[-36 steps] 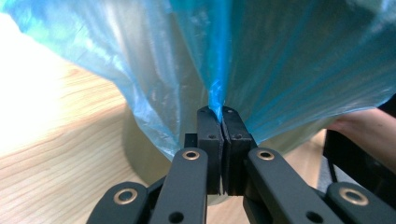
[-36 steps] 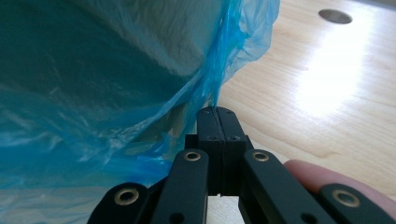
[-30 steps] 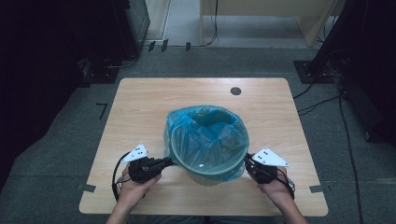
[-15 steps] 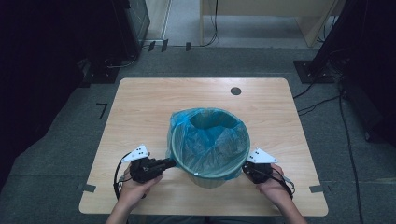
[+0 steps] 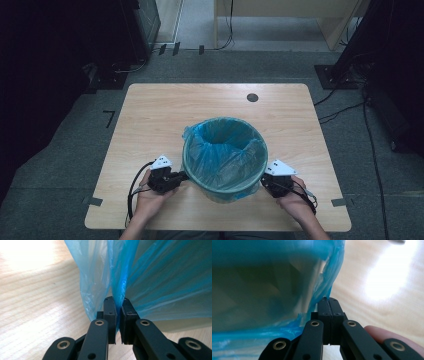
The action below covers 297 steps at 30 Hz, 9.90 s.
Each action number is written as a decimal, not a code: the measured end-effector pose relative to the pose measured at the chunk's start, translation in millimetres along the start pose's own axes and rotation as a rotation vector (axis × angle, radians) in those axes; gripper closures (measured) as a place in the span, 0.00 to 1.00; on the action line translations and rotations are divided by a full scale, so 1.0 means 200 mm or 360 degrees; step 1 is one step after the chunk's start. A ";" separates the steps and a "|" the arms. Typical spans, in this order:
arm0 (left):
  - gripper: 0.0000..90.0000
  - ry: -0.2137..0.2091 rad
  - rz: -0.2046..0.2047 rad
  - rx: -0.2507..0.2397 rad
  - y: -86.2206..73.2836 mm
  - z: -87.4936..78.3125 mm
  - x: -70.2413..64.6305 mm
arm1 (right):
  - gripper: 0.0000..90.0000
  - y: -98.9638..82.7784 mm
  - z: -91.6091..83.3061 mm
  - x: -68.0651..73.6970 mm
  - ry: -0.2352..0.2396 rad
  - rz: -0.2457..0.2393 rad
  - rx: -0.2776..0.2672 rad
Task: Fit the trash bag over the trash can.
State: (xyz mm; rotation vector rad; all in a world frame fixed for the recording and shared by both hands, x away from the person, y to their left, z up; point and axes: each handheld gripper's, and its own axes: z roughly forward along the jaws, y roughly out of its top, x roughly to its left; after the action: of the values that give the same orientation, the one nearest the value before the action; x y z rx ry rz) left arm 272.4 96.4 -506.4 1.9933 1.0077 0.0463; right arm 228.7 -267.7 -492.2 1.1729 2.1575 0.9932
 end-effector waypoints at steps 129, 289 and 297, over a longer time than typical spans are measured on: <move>0.00 0.0598 -0.0286 -0.0372 -0.08 -0.30 0.30 | 1.00 0.70 -0.43 -0.19 0.0490 -0.0421 -0.0690; 0.00 0.0972 -0.0191 -0.0015 -0.12 -0.23 0.37 | 0.00 0.36 -0.44 -0.14 0.0678 -0.0540 0.0022; 0.00 0.0972 -0.0194 -0.0019 -0.12 -0.23 0.37 | 0.00 0.31 -0.37 -0.18 0.0501 -0.0366 -0.0004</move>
State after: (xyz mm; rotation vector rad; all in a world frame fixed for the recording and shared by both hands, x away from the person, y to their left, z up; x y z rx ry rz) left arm 289.7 184.1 -519.4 1.9390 1.5001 0.6228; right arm 225.3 -303.3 -395.6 0.7830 2.4652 1.1357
